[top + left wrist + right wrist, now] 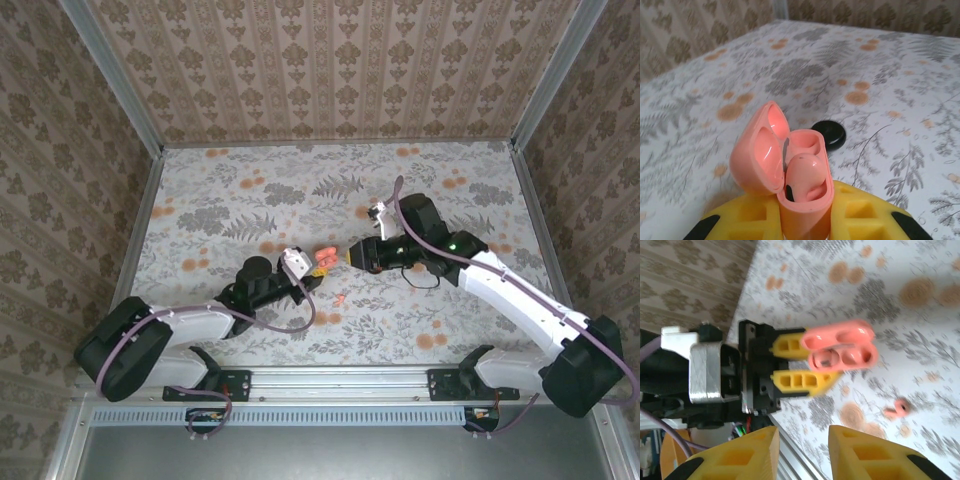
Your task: Insert the wireless bluetooth earbuds into the charging case
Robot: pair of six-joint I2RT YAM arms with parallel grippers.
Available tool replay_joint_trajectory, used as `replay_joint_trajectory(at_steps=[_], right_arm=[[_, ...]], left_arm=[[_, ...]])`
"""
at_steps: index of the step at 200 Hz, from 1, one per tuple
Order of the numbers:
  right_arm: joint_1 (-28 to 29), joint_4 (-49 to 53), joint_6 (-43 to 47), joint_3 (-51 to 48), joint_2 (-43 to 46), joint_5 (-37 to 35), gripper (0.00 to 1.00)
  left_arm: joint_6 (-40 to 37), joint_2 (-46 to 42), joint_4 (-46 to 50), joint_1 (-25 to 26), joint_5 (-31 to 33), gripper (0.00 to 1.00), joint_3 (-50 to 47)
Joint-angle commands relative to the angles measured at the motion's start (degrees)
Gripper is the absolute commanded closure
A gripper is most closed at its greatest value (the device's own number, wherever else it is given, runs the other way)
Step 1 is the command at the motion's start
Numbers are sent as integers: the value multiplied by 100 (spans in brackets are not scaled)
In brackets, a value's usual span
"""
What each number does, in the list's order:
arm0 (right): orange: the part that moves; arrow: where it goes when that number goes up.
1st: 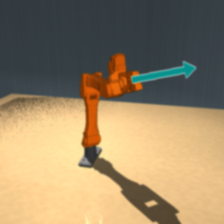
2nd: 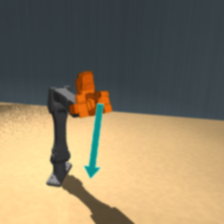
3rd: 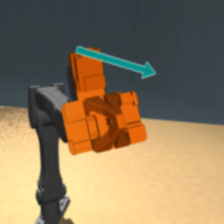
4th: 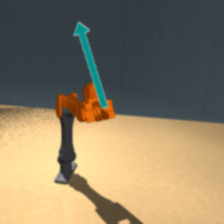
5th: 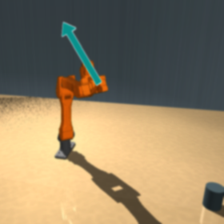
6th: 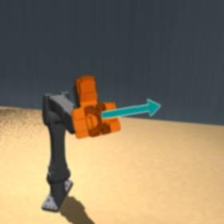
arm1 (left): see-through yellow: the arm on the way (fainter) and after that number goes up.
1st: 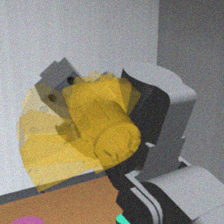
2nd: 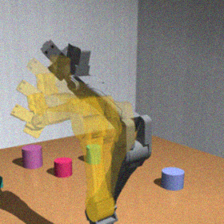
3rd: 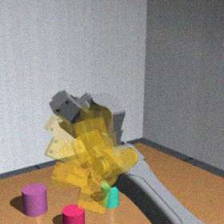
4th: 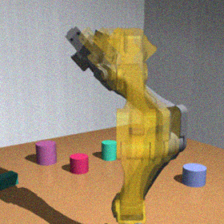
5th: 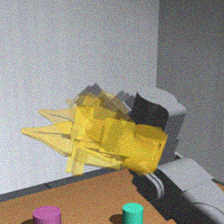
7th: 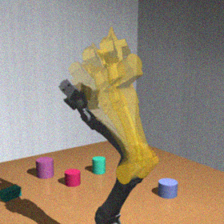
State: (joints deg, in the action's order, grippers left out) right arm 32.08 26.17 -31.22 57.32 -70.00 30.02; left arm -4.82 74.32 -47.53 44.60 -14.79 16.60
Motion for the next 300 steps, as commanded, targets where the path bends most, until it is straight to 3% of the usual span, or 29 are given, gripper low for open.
replay_joint_trajectory(at_steps=[1, 36, 126, 185, 300], right_arm=[[0, 1525, 159, 397, -438, -529, 67], [16, 2310, 2, 782, -1358, -767, 64], [477, 2015, -441, 1139, -2987, -744, 61], [589, 1912, -325, 1480, -3732, -634, 61], [620, 1733, -238, 1676, -4243, -357, 62]], left_arm=[[604, 29, -428, 26, 582, 82, -116], [754, -56, -84, 157, 1147, 83, -120], [1204, -940, 992, 198, 2858, 82, -310], [1148, -1547, 1306, 142, 3043, 82, -455], [1166, -1718, 1456, 55, 3040, 82, -478]])
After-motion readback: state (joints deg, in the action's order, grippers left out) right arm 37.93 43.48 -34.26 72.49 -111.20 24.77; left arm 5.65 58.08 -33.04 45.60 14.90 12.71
